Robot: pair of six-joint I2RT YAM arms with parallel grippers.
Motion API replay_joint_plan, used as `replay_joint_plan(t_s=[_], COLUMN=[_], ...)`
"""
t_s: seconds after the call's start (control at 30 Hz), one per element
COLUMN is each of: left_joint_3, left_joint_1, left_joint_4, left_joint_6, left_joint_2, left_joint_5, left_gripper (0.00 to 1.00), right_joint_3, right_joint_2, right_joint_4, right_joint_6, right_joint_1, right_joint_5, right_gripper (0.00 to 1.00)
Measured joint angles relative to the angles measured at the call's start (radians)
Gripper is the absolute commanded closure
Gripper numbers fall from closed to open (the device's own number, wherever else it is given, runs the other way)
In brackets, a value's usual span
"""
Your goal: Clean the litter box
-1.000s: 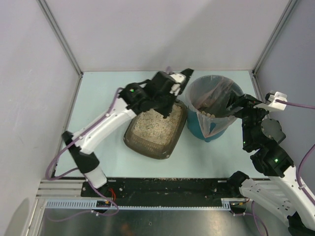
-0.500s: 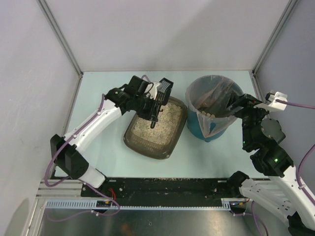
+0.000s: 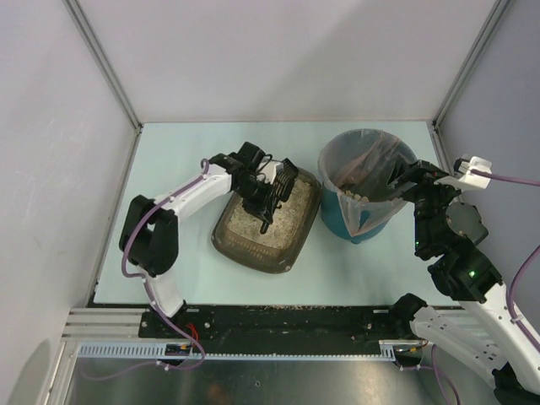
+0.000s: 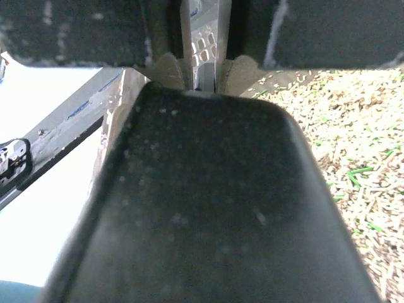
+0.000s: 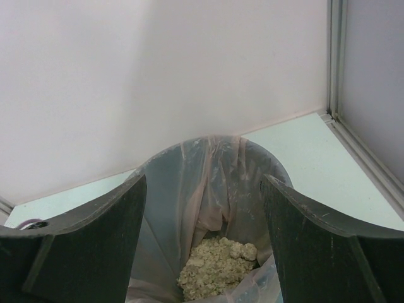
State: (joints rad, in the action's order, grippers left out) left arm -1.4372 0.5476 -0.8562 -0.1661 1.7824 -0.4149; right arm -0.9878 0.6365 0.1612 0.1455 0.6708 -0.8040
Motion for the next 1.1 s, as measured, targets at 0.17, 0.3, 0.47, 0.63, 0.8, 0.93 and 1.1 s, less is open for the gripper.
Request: replay_joint_plan(t_s=[0.17,0.3,0.47,0.63,0.8,0.93,1.1], left_joint_3=[0.040,0.058,0.058,0.058,0.057,0.057,0.057], left_joint_1=[0.000,-0.001,-0.003,-0.009,-0.018,-0.020,-0.020], left_joint_4=[0.021,0.036,0.059,0.069,0.077,0.078,0.077], left_joint_6=[0.002,0.002,0.001,-0.001,-0.008,-0.015,-0.019], left_joint_2=[0.037,0.055,0.119,0.157,0.168,0.169,0.167], left_joint_5=[-0.012,-0.014,-0.012,-0.005,0.023,0.049,0.080], left_gripper=[1.00,0.97,0.78,0.62,0.43,0.31,0.08], right_joint_3=[0.000,0.000,0.000,0.000,0.000,0.000,0.000], right_joint_2=[0.002,0.015,0.031,0.038,0.038,0.038,0.044], right_joint_4=[-0.005,-0.013,-0.021,-0.026,-0.028,-0.032,-0.032], right_joint_6=[-0.012,-0.021,-0.024,-0.024,-0.026,-0.027,-0.026], right_joint_1=[-0.001,-0.001,0.000,0.000,-0.001,-0.001,-0.001], right_joint_5=[-0.004,-0.004,-0.003,-0.002,-0.001,0.000,0.000], right_gripper=[0.22,0.22,0.22,0.21,0.22,0.22,0.22])
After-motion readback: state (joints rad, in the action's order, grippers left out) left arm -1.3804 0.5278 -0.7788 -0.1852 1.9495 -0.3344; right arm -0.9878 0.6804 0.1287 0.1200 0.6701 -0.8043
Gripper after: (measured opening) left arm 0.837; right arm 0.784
